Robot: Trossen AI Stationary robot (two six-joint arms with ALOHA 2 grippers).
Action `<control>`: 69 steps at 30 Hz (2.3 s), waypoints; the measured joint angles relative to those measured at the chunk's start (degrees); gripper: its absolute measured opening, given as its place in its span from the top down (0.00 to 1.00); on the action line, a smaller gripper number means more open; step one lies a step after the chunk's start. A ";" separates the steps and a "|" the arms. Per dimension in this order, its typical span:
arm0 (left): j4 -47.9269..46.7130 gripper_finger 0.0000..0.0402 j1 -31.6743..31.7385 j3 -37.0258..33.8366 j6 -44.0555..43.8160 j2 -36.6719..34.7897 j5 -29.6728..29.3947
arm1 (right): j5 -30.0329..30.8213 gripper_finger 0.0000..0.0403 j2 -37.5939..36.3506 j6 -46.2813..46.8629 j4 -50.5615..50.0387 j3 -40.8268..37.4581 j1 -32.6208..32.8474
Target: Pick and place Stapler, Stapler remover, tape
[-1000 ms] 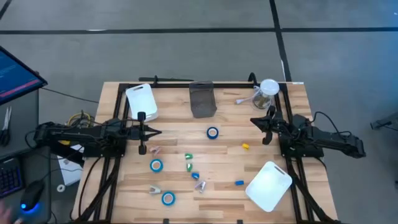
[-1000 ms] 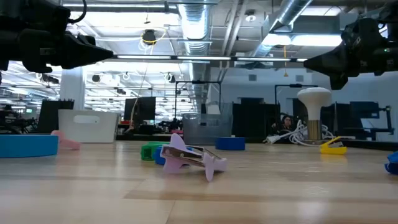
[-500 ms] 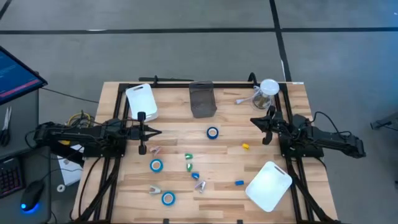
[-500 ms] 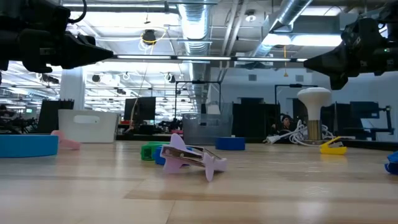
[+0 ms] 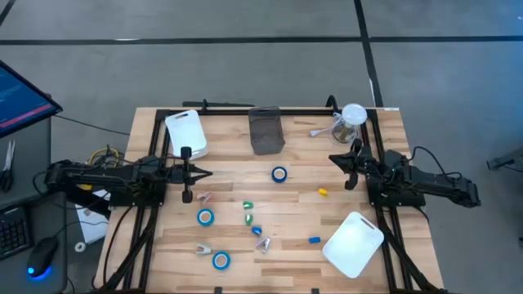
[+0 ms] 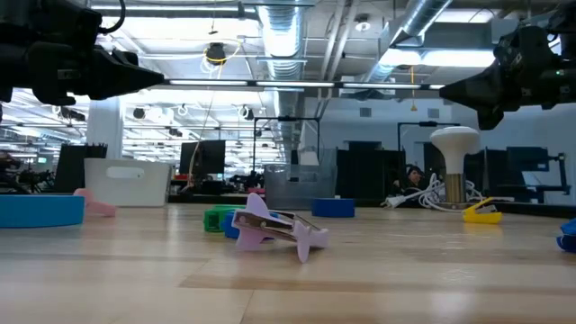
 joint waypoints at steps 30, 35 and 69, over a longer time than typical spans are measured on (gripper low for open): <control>0.00 0.99 0.01 0.00 0.01 -0.01 0.01 | -0.01 1.00 0.00 0.00 -0.01 0.00 -0.01; 0.02 0.99 -0.01 0.01 -0.13 0.01 0.00 | 0.01 1.00 0.00 0.00 -0.01 0.00 0.00; 0.48 0.99 0.01 0.00 -38.23 0.00 0.01 | 0.01 1.00 0.00 -0.22 0.01 0.02 0.00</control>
